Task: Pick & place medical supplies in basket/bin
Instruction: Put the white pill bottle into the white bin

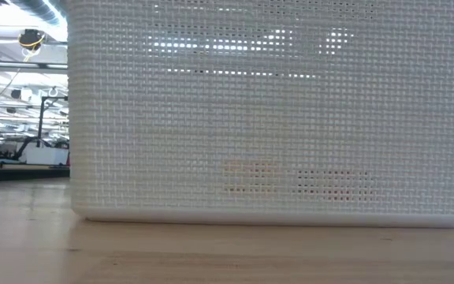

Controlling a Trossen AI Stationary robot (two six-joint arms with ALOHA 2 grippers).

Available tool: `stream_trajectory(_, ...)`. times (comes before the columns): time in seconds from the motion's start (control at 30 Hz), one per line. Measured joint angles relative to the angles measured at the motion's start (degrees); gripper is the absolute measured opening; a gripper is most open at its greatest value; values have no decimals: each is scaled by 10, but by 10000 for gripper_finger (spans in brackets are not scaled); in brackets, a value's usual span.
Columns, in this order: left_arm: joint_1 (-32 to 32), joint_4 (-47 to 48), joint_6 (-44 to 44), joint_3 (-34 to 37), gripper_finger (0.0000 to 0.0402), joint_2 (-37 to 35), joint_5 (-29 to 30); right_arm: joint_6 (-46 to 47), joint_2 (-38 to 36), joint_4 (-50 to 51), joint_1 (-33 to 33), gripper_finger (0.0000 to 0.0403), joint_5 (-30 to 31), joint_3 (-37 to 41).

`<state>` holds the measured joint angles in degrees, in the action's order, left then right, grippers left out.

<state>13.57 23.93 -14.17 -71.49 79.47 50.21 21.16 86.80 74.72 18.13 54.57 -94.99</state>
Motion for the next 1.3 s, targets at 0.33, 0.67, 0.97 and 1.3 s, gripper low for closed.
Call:
stream_trajectory(0.33, 10, 327, 315, -1, 207, -16, -12, -142, 34, -170, -5, 203, -213, -2)
stream_trajectory(0.67, 1, 452, 480, -2, 207, -18, -6, -142, 140, -140, -79, 203, -312, -2)
stream_trajectory(0.97, 3, 452, 480, -1, 207, -17, -8, -142, 213, -56, -145, 203, -414, -2)
stream_trajectory(1.3, 3, 453, 480, -1, 207, -16, -2, -188, 229, -55, -173, 204, -413, -2)
